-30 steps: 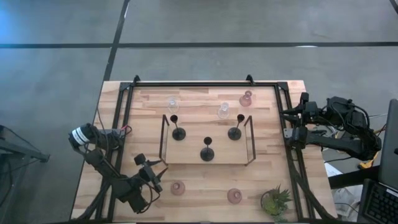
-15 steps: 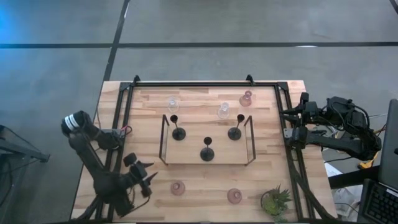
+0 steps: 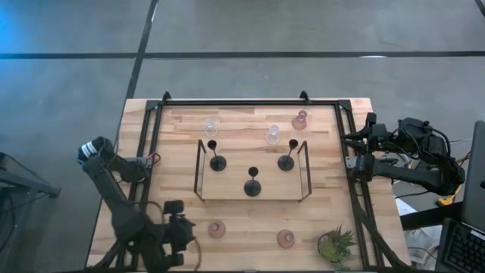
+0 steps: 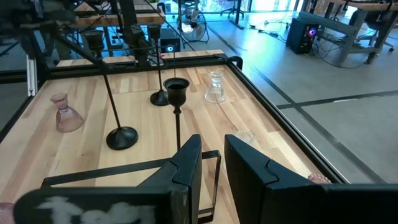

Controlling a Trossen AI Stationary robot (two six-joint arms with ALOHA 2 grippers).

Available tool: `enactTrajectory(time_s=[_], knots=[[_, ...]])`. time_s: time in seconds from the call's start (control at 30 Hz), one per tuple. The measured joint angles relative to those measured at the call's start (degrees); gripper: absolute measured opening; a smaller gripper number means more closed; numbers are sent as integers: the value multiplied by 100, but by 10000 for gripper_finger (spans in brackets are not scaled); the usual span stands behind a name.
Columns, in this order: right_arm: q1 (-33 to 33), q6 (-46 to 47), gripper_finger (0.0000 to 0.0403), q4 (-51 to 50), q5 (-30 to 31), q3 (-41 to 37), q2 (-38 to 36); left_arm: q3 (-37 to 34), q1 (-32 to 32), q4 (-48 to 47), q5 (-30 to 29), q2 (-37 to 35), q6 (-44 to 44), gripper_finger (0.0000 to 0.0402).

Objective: Pick & Place candle stick holders
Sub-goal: Put the bottom left pink glass candle holder on the shelf

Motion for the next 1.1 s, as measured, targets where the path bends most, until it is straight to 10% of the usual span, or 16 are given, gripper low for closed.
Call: enactTrajectory(time_s=[0.37,1.1], knots=[[1,0,63,0,0,0,0,-197,573,1039,742,479,1515,176],[0,0,63,0,0,-1,-1,-279,1177,1357,1410,1195,1654,174]])
